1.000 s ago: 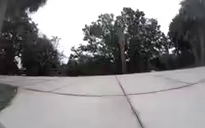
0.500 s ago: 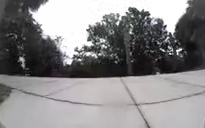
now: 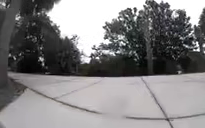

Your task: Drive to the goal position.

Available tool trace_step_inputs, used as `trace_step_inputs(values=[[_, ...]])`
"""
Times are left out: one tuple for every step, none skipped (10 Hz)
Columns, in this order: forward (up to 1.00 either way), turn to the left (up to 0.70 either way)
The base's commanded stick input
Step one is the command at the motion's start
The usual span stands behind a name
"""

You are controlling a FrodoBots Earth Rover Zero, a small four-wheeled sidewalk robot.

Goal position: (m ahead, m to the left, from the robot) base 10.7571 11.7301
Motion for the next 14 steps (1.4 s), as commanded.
trace_step_inputs(values=[[0.70,0.00],[0.70,0.00],[0.70,0.00],[0.70,0.00],[0.70,0.00],[0.70,0.00],[0.70,0.00],[0.70,0.35],[0.70,0.35],[0.70,0.35],[0.70,0.35],[0.70,0.35],[0.70,0.35],[0.70,0.35]])
